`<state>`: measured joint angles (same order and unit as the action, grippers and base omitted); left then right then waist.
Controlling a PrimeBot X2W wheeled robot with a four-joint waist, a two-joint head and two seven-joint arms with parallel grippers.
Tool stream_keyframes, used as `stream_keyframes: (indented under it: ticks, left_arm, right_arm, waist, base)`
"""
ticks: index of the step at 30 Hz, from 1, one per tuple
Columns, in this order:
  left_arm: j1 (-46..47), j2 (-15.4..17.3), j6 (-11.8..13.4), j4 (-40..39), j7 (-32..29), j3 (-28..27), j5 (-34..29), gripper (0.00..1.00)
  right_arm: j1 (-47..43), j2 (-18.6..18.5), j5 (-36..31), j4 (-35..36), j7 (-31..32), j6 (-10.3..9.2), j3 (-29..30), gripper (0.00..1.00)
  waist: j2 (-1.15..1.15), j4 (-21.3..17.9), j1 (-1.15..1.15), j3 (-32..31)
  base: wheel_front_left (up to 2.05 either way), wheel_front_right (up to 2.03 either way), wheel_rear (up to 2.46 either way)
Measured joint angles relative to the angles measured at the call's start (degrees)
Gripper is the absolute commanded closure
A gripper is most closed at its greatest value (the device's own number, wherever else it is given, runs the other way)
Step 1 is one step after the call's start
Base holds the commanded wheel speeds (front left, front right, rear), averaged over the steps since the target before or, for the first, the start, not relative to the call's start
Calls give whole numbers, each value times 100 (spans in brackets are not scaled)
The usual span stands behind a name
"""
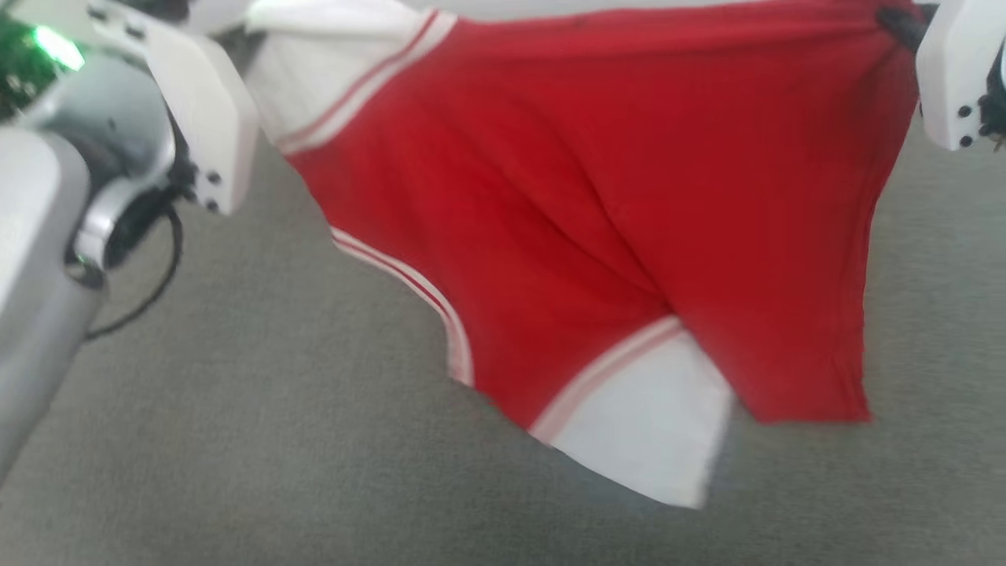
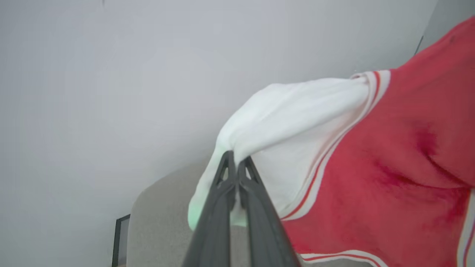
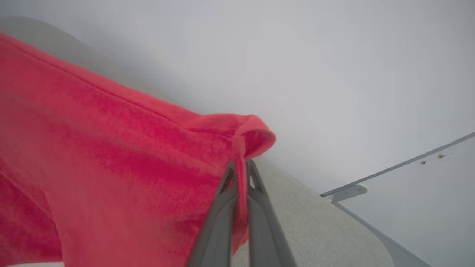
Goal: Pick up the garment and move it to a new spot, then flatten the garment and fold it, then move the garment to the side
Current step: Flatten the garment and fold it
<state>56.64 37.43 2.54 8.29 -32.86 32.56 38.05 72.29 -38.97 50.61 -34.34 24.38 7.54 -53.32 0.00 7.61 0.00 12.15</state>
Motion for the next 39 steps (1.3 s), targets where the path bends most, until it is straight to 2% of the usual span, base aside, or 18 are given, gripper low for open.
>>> stream_keyframes:
  ticks: [7,14,21,29,32,34,39]
  left_arm:
    - [744,-79,-293,590,45,24,-133,100]
    - [1684,-466,-450,1410,759,59,-513,100]
    - [3056,-828,-333,2320,2071,34,-1214,100]
    - [4398,-1146,10,3390,3936,-38,-1833,100]
    - [4568,-1279,83,3716,4503,-36,-1906,100]
    - [4530,-1370,-59,3967,4611,56,-1938,100]
    - [3889,-1617,-662,4630,4510,220,-1650,100]
  right_arm:
    - [74,-124,-12,374,-35,0,264,100]
    - [311,105,-533,81,-438,-1,675,100]
    - [1041,542,-1537,-682,-1445,0,1174,100]
    - [2060,1158,-3410,-1982,-3531,1,2298,100]
    - [2101,1396,-4000,-2330,-3787,1,2576,100]
    - [2028,1570,-4200,-2584,-3801,1,2606,100]
    - [1471,1845,-4358,-3098,-3750,1,2357,100]
  waist:
    - [0,-341,0,-425]
    - [0,-536,0,-312]
    - [0,-572,0,417]
    - [0,-588,0,1419]
    - [0,-564,0,1701]
    - [0,-521,0,1818]
    - [0,-367,0,1751]
  base:
    - [0,0,0]
    - [0,0,0]
    - [0,0,0]
    - [0,0,0]
    - [0,0,0]
    - [0,0,0]
    - [0,0,0]
